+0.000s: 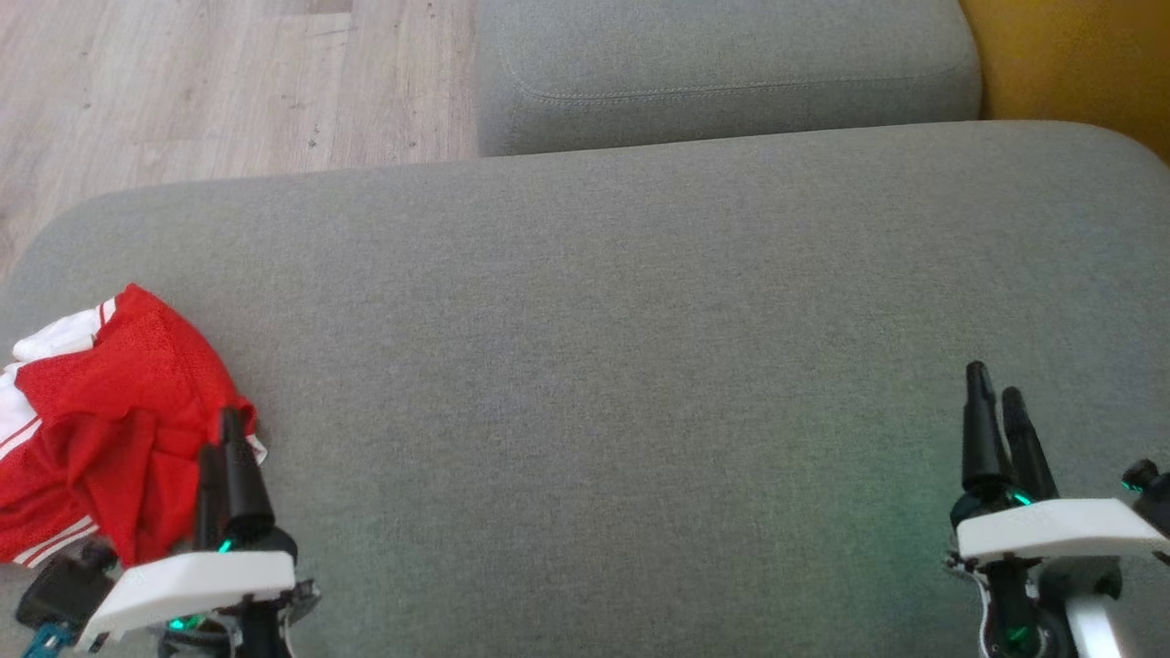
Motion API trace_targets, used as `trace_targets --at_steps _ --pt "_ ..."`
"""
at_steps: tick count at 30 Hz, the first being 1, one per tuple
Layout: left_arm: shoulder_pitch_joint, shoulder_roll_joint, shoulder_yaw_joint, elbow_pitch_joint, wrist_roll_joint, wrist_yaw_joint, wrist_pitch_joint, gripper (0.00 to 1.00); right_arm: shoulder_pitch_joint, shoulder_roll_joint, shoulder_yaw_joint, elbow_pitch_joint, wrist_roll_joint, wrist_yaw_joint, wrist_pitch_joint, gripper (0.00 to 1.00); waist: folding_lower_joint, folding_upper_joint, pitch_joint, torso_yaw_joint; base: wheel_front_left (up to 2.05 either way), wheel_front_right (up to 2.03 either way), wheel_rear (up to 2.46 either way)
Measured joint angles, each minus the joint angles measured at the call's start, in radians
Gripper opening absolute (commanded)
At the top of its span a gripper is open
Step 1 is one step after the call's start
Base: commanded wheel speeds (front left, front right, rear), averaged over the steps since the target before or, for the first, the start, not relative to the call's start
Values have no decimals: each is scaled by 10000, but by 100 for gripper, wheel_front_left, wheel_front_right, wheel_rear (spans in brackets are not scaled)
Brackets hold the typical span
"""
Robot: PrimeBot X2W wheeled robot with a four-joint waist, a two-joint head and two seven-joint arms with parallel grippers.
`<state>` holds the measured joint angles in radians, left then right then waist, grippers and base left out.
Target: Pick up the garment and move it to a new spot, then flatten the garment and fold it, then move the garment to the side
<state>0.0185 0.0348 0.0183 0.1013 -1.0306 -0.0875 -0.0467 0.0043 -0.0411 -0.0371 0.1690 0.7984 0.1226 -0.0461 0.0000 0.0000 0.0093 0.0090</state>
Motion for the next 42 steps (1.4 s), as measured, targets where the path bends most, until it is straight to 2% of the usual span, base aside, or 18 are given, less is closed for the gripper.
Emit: trace_targets --at_steps 10,16,26,42 --pt "1 8 -575 -286 1804 265 -272 100 -25 0 349 -73 -1592 0 -297 100 0 0 17 -24 0 0 0" --pt "1 73 -1198 -407 3465 407 -445 100 -140 -2 543 -40 -2736 0 -477 100 0 0 35 -24 0 0 0" --pt "-1 602 -2324 -328 5122 1317 -779 100 -142 -4 786 -4 -4418 2 -771 100 0 0 55 -66 0 0 0" --pt "-350 1532 -4134 -79 7095 2792 -1231 100 -144 -6 1120 4 -6842 2 -1225 100 0 0 32 -177 0 0 0"
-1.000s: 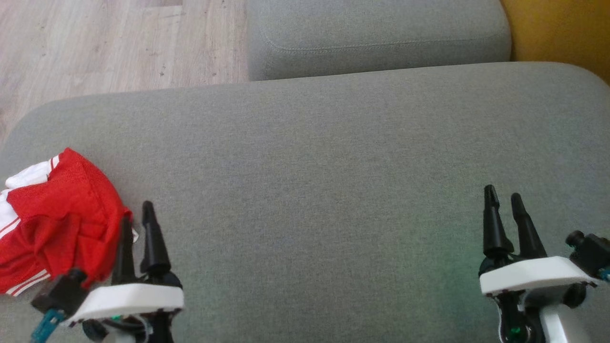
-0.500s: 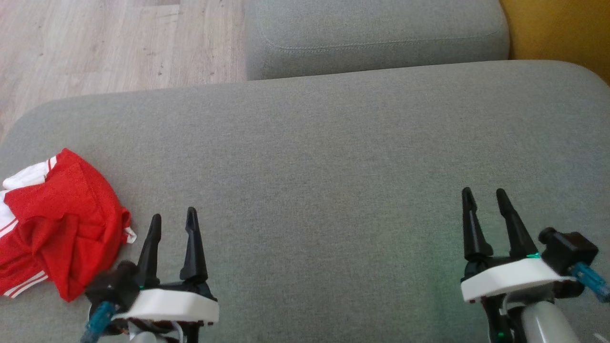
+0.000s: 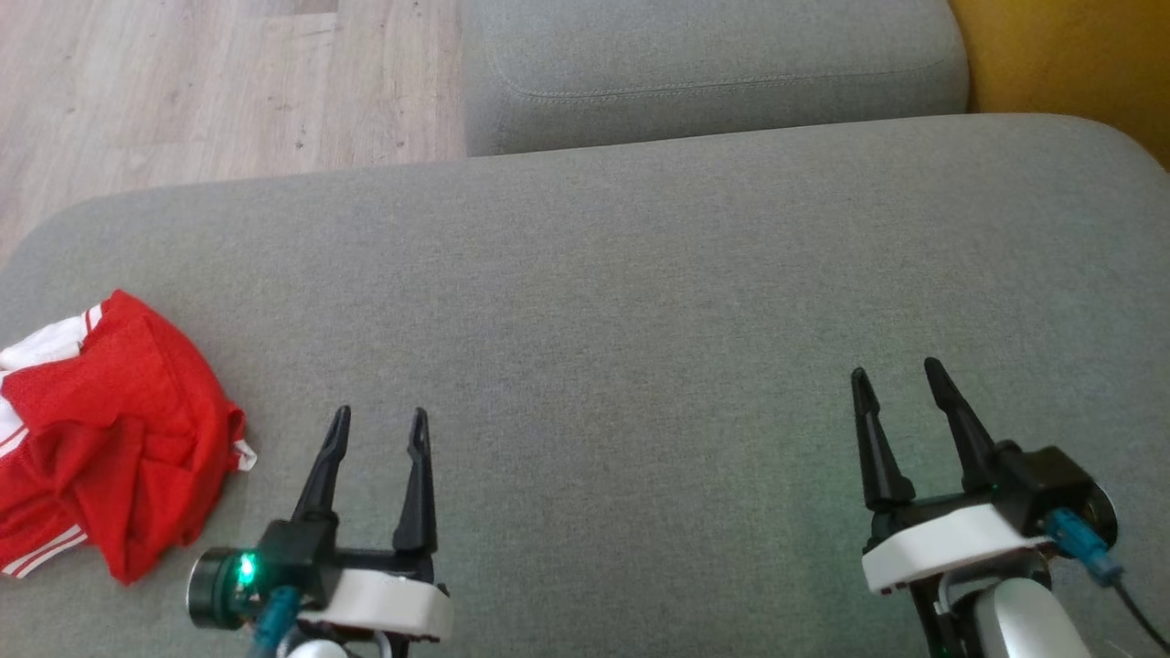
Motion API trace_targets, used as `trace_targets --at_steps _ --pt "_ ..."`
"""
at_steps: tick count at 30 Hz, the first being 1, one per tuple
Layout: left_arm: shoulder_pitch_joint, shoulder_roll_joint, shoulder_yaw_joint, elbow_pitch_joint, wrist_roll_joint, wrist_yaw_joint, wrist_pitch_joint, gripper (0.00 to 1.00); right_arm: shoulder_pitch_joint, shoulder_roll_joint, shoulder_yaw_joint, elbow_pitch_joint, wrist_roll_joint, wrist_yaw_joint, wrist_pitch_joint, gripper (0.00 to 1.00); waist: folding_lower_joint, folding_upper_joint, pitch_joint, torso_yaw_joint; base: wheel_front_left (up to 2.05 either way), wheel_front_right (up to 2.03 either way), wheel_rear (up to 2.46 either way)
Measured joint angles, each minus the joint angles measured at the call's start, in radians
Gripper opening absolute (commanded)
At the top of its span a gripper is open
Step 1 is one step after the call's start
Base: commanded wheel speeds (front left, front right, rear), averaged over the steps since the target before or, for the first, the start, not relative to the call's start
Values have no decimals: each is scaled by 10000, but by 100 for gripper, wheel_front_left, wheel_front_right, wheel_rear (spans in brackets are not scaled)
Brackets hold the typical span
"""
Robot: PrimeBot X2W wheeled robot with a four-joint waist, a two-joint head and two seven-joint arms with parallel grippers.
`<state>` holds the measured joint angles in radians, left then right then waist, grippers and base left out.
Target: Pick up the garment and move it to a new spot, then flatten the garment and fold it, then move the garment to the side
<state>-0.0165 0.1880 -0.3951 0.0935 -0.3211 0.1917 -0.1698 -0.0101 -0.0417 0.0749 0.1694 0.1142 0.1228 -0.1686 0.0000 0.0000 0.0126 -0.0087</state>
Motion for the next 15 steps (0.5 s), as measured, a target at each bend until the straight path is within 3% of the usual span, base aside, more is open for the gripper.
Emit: trace_targets --at_steps 15 --pt "-237 525 -1206 -182 1590 907 -443 100 -6 -6 221 -69 -2123 2 -431 100 0 0 -29 3 0 0 0"
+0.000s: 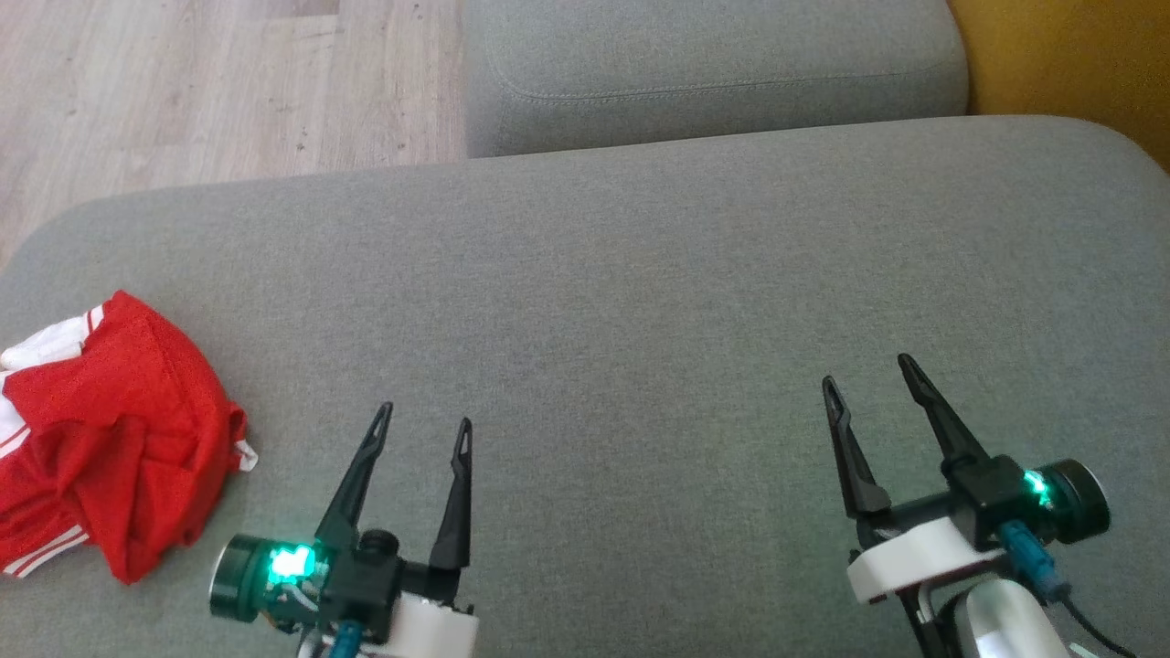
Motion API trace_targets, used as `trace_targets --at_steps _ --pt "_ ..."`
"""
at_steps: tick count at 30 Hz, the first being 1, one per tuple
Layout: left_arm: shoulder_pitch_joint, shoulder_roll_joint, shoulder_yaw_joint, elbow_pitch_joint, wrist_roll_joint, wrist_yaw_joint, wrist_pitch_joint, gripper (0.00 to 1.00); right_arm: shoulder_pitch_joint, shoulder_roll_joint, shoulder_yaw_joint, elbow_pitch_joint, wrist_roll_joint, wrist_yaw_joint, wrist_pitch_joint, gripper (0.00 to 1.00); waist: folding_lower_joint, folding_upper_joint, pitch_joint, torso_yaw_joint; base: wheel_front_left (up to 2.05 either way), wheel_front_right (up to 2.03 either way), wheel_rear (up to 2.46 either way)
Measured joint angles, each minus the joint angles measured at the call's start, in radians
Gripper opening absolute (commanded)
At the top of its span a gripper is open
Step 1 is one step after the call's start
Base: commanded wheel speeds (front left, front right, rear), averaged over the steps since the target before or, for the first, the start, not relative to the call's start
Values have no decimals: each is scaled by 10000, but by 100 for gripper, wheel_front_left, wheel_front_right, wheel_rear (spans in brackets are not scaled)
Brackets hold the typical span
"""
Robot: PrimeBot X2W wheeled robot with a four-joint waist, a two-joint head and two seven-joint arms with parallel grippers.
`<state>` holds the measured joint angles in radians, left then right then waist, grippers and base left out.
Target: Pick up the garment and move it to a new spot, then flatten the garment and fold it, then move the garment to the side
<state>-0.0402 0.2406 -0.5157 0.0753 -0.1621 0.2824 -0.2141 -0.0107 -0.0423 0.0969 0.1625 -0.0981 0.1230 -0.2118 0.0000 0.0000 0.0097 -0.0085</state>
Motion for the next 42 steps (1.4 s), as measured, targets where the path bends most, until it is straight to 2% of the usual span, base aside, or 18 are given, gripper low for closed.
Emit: trace_targets --at_steps 13,18,21,23,24,25,26,27,30,32,37,42 --pt "-19 305 -723 -380 1429 602 -399 100 -1 -10 228 -224 -1703 0 -366 100 0 0 -56 11 0 0 0" --pt "-11 209 -593 -569 1135 585 -414 100 0 -12 222 -226 -1266 0 -391 100 0 0 -71 14 0 0 0" --pt "112 -324 159 -717 153 121 -414 100 6 -12 207 -194 75 0 -391 100 0 0 -78 32 0 0 0" --pt "259 -734 848 -803 -393 -353 -414 100 11 -12 217 -163 840 0 -391 100 0 0 -87 44 0 0 0" --pt "438 -1018 1388 -761 -656 -999 -414 100 12 -13 211 -86 1565 0 -391 100 0 0 -93 53 0 0 0" --pt "438 -1018 1388 -761 -656 -999 -414 100 12 -13 211 -86 1565 0 -391 100 0 0 -93 53 0 0 0" --pt "613 -1266 1893 -571 -757 -1524 -414 100 18 -13 207 2 2295 0 -391 100 0 0 -95 58 0 0 0" --pt "696 -1373 2117 -456 -832 -1822 -414 100 20 -13 198 71 2556 0 -391 100 0 0 -94 58 0 0 0" --pt "859 -1638 2663 -42 -1041 -2523 -414 100 32 -13 184 341 3747 0 -391 100 0 0 -101 54 0 0 0" --pt "923 -1756 2909 313 -1177 -2880 -412 100 36 -17 182 485 4063 0 -391 100 0 0 -106 48 0 0 0" --pt "916 -1856 3289 711 -1250 -3363 -412 100 37 -17 278 591 4065 0 -391 100 0 0 -124 32 0 0 0" --pt "907 -1866 3279 773 -1480 -3444 -412 100 35 -17 282 608 4059 0 -391 100 0 0 -144 27 0 0 0"
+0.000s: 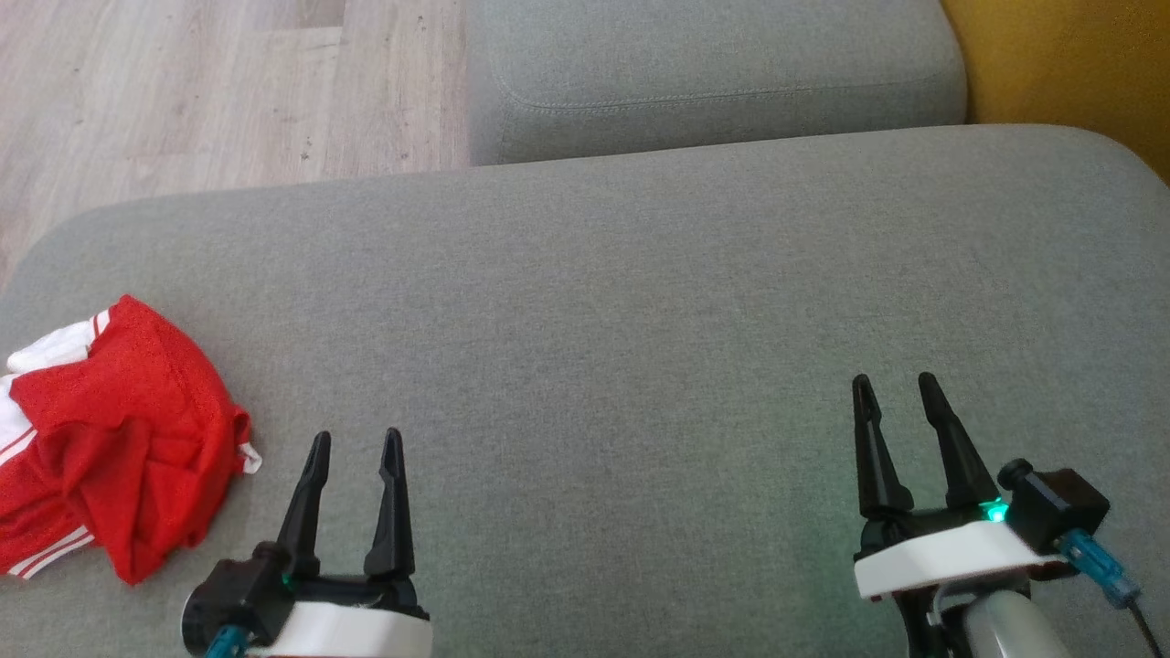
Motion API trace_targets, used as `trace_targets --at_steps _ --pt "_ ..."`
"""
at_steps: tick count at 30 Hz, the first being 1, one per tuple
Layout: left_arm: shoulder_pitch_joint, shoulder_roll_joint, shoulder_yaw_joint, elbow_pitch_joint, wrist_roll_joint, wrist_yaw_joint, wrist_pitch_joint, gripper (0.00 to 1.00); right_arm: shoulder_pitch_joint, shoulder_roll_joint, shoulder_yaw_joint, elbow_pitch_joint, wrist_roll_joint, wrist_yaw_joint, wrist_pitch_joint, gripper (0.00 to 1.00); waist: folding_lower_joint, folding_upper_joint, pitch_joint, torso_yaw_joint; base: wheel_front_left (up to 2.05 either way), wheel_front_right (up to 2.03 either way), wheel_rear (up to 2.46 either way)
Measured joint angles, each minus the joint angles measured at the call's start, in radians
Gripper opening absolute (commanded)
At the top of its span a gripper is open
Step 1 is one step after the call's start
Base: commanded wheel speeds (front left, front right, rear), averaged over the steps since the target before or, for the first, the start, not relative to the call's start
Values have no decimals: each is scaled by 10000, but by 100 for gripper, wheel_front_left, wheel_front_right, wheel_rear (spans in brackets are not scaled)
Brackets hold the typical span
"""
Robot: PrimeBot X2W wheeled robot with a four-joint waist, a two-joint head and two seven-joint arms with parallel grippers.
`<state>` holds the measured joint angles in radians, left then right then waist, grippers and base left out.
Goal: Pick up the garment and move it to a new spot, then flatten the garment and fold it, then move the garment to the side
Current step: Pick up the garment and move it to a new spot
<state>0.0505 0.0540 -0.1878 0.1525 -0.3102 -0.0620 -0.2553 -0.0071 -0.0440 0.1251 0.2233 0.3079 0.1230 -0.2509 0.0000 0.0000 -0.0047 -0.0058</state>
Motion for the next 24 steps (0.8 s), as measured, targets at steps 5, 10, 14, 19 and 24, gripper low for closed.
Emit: trace_targets --at_steps 5,10,14,19,24 --pt "-12 -10 -48 94 -136 2 0 100 5 0 -50 2 0 0 0 100 0 0 -47 180 0 0 0" --pt "-12 -13 23 326 -150 180 0 100 52 2 65 56 105 0 0 100 0 0 -122 678 0 0 0" --pt "-4 -17 245 391 -56 178 0 100 238 0 207 92 253 0 0 100 0 0 -197 1231 0 0 0" --pt "12 -19 600 389 63 171 2 100 254 2 416 127 360 0 0 100 0 0 -329 2164 0 0 0" --pt "53 -21 779 380 119 90 2 100 388 2 593 173 374 0 0 100 0 0 -444 2915 0 0 0"
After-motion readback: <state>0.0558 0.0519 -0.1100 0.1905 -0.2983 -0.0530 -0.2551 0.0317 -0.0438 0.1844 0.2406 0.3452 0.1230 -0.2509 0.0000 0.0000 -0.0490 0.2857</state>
